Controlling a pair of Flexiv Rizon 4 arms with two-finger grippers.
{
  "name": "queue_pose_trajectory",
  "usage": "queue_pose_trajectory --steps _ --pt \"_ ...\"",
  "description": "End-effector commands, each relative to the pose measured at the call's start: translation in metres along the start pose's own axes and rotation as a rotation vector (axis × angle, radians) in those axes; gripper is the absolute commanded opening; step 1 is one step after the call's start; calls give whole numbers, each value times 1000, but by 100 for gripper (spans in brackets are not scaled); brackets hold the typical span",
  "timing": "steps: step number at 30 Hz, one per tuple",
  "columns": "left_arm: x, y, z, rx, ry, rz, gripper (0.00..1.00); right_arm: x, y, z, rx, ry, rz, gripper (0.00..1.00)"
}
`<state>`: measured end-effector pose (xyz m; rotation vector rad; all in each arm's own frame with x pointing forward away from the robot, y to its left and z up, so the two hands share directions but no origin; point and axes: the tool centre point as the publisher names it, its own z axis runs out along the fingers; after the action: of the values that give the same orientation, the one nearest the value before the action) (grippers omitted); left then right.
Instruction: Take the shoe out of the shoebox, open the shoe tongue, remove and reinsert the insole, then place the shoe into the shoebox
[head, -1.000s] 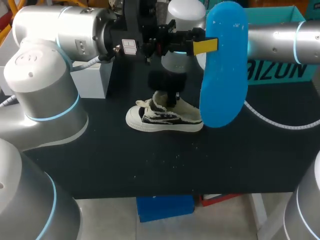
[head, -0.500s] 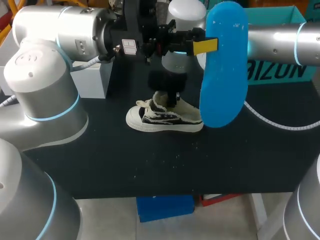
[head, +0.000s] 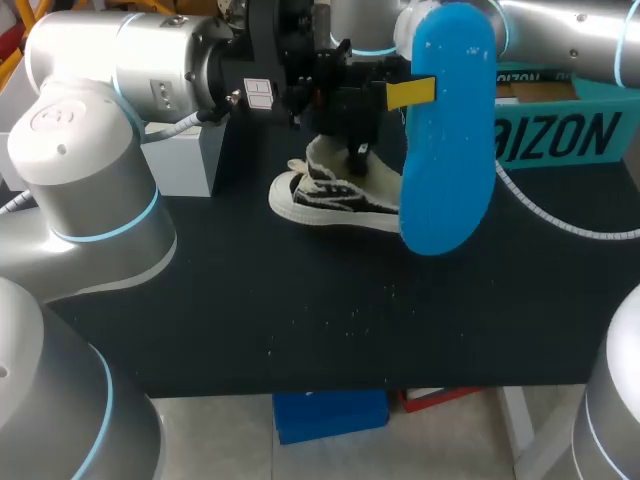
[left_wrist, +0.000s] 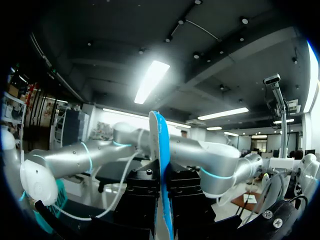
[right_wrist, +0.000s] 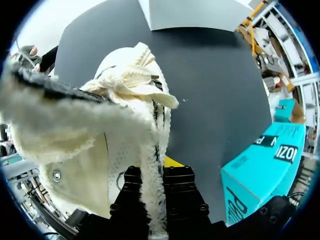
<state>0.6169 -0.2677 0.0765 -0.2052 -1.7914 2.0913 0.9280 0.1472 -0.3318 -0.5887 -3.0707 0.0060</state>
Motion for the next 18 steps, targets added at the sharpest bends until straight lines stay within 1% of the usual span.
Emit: queue_pose_trajectory --steps 1,3,6,10,13,18 --pt "1 1 1 0 -2 0 0 3 -17 -33 -36 -78 653 0" --pt "1 1 1 0 -2 0 0 2 -21 -30 -43 -123 780 0" --pt "1 1 1 0 -2 0 0 -3 -27 -21 -23 -197 958 0" --pt "1 1 1 0 -2 0 0 -10 -32 -9 -9 -257 1139 0" --pt "1 1 1 0 -2 0 0 -13 -32 -4 7 -294 1222 0" --pt "1 1 1 0 -2 0 0 -13 -30 0 24 -338 1293 0"
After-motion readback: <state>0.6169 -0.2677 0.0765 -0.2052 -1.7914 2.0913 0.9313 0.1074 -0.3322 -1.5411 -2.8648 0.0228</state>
